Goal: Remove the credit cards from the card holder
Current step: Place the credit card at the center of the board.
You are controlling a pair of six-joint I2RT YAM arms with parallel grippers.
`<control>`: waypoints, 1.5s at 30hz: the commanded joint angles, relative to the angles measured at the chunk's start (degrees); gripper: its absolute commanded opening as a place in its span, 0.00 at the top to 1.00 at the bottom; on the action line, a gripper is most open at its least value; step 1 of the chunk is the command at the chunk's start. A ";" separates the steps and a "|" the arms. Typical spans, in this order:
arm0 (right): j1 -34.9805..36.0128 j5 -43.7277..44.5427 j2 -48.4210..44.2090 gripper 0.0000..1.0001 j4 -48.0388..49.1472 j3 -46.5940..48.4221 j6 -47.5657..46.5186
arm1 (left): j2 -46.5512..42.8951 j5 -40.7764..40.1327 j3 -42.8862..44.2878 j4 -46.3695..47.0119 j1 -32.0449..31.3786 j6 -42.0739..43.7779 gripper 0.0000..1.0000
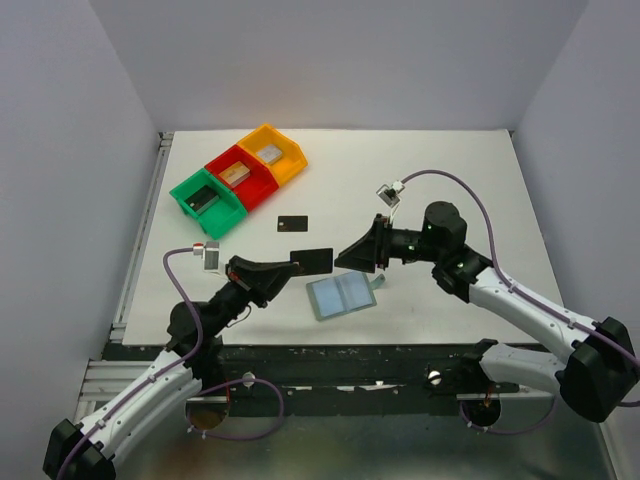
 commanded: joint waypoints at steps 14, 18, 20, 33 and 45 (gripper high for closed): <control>0.21 -9.00 5.62 0.69 15.00 0.52 7.77 | 3.97 -1.08 -0.27 8.12 0.30 -2.87 1.00; 0.21 -9.44 5.54 0.74 13.69 0.96 6.89 | 5.47 -0.82 -0.01 9.00 0.30 -2.95 1.00; 0.21 -9.44 5.54 0.78 12.98 1.05 6.63 | 6.08 -0.82 0.17 9.18 0.30 -3.04 1.00; 0.12 -12.69 4.83 1.00 0.16 6.31 -2.15 | 0.12 3.66 6.58 -9.60 0.74 4.77 0.49; 0.12 -14.28 5.18 1.00 -3.19 7.90 -4.63 | 3.36 11.66 9.22 -12.01 3.38 6.19 0.87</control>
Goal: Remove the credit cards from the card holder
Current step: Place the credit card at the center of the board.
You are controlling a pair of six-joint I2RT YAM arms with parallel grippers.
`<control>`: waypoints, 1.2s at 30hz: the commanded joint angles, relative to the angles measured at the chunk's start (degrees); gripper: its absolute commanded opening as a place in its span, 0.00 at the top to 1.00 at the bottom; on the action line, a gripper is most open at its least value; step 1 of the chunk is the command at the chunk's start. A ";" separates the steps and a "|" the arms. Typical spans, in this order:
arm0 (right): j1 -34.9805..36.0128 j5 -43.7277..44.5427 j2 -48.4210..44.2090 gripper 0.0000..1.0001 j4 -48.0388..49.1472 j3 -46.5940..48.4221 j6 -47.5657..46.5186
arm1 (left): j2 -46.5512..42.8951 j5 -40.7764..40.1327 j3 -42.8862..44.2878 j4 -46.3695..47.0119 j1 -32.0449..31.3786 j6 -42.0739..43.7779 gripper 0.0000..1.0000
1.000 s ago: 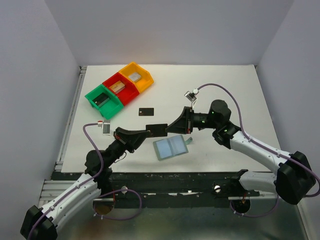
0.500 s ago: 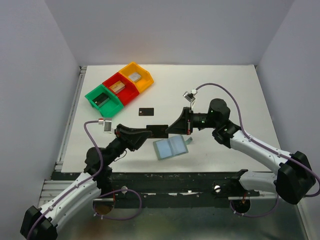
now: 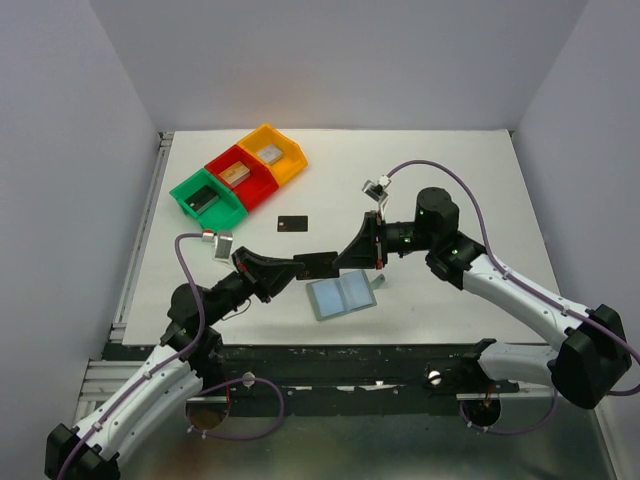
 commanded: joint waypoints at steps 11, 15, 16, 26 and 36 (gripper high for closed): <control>-1.15 7.60 -1.99 0.25 -14.68 3.25 -5.39 | -0.19 2.29 2.11 -5.89 3.08 2.34 1.00; -1.51 25.68 -3.75 0.22 -30.17 6.24 -11.99 | 3.84 -5.44 8.26 -23.70 5.45 7.43 1.00; -1.42 28.78 -4.27 0.22 -31.68 6.07 -12.70 | 6.55 -7.28 10.10 -27.15 6.33 8.05 1.00; -1.42 31.46 -6.66 0.21 -30.82 -0.25 -12.80 | 33.28 0.60 15.12 -19.99 17.14 1.82 1.00; -1.42 26.44 -7.53 0.22 -25.28 -6.23 -9.72 | 53.15 2.19 26.99 -23.40 20.22 5.59 1.00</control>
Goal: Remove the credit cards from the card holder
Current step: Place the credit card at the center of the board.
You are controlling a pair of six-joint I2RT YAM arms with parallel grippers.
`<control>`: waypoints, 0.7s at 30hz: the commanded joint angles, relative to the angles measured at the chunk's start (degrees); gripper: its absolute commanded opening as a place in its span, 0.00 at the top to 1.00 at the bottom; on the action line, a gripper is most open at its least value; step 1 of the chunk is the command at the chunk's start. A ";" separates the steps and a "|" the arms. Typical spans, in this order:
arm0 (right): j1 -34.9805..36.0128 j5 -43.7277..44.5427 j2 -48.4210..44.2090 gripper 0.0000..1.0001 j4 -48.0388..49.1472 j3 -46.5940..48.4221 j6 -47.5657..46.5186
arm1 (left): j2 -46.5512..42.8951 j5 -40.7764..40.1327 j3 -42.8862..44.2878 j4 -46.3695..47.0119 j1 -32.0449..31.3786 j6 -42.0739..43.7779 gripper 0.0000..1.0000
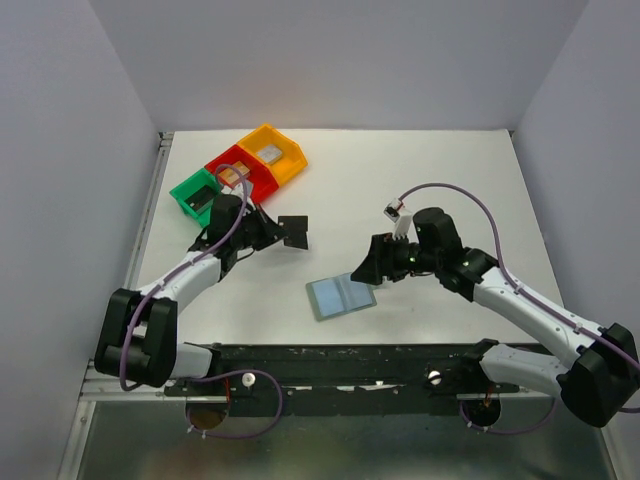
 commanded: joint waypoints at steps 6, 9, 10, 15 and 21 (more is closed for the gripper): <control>-0.07 -2.17 -0.51 0.23 2.10 -1.43 0.16 | 10.37 3.37 5.94 0.29 1.85 3.42 1.00; -0.07 -2.44 -0.51 0.23 2.02 -1.34 0.07 | 12.92 4.52 6.55 1.79 1.85 3.16 1.00; -0.07 -2.44 -0.51 0.23 2.02 -1.34 -0.10 | 13.54 4.52 6.81 1.88 1.93 3.24 1.00; -0.07 -2.61 0.01 0.23 1.49 -1.16 -0.37 | 16.79 4.70 8.40 2.05 1.94 3.16 1.00; -0.07 -2.79 0.37 0.23 1.66 -1.16 -0.11 | 19.26 4.70 9.89 1.18 1.94 4.12 1.00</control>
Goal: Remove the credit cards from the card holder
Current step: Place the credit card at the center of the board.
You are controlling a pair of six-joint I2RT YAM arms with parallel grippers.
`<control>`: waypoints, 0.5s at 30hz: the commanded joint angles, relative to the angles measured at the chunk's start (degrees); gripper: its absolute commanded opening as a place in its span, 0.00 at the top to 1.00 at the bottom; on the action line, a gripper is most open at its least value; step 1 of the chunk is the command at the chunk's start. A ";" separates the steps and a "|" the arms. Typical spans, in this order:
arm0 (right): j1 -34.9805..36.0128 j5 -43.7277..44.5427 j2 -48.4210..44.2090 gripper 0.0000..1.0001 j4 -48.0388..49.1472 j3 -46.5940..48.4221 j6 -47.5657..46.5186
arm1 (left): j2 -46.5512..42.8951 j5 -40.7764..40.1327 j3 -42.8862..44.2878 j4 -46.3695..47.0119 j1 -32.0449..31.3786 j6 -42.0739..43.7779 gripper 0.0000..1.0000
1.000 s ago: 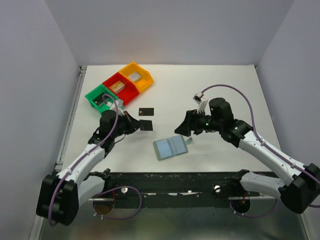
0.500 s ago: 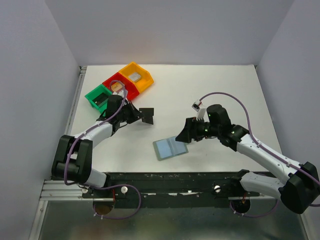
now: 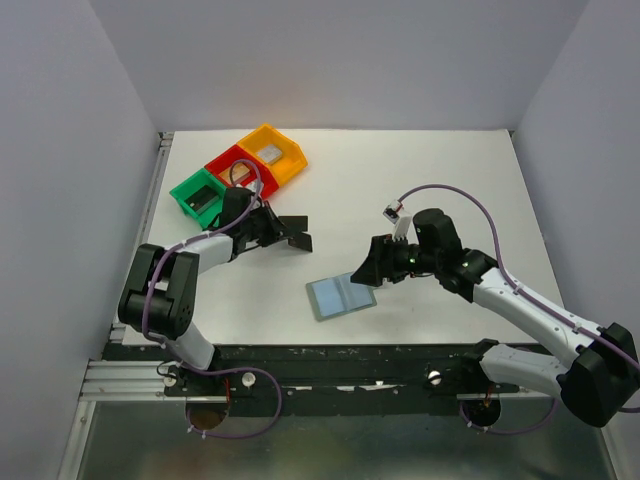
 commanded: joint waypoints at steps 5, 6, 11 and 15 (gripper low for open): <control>-0.07 -1.17 0.56 0.23 0.59 -0.03 -0.32 | 2.13 1.60 2.05 -0.44 1.00 2.90 0.96; 0.02 -1.17 0.74 0.23 0.59 0.06 -0.41 | 2.04 1.77 2.05 -0.97 1.17 3.17 0.95; -0.07 -1.17 1.09 0.23 0.59 0.06 -0.41 | 2.13 2.04 2.84 -2.29 1.44 4.22 0.91; -0.07 -1.26 1.53 0.23 0.59 -0.11 -0.50 | 2.30 2.39 3.54 -3.87 1.61 5.28 0.87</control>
